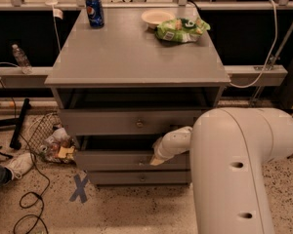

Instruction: Open middle drawer

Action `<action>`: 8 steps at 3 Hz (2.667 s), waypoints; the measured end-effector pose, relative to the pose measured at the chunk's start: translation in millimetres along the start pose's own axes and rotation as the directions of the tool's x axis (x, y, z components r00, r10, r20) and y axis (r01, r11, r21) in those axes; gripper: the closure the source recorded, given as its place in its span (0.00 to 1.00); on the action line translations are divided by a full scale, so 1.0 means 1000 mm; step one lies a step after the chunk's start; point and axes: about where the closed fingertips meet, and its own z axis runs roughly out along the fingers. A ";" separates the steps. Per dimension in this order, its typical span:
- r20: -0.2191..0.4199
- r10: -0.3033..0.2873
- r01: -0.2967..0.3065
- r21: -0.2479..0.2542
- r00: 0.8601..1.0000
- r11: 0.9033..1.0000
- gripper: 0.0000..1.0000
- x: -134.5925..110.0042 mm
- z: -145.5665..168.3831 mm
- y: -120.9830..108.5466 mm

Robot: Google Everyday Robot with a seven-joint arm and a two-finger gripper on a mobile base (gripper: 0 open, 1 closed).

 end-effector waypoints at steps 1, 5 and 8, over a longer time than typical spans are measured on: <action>0.000 0.000 0.000 0.000 1.000 1.000 1.00 -0.001 -0.002 -0.001; -0.035 0.016 -0.016 0.010 0.999 1.000 1.00 0.002 -0.025 0.006; -0.039 0.023 -0.022 0.012 0.999 1.000 1.00 0.003 -0.029 0.010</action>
Offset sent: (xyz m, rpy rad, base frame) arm -0.1345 -0.0610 0.1303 -0.2029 0.0154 -0.2851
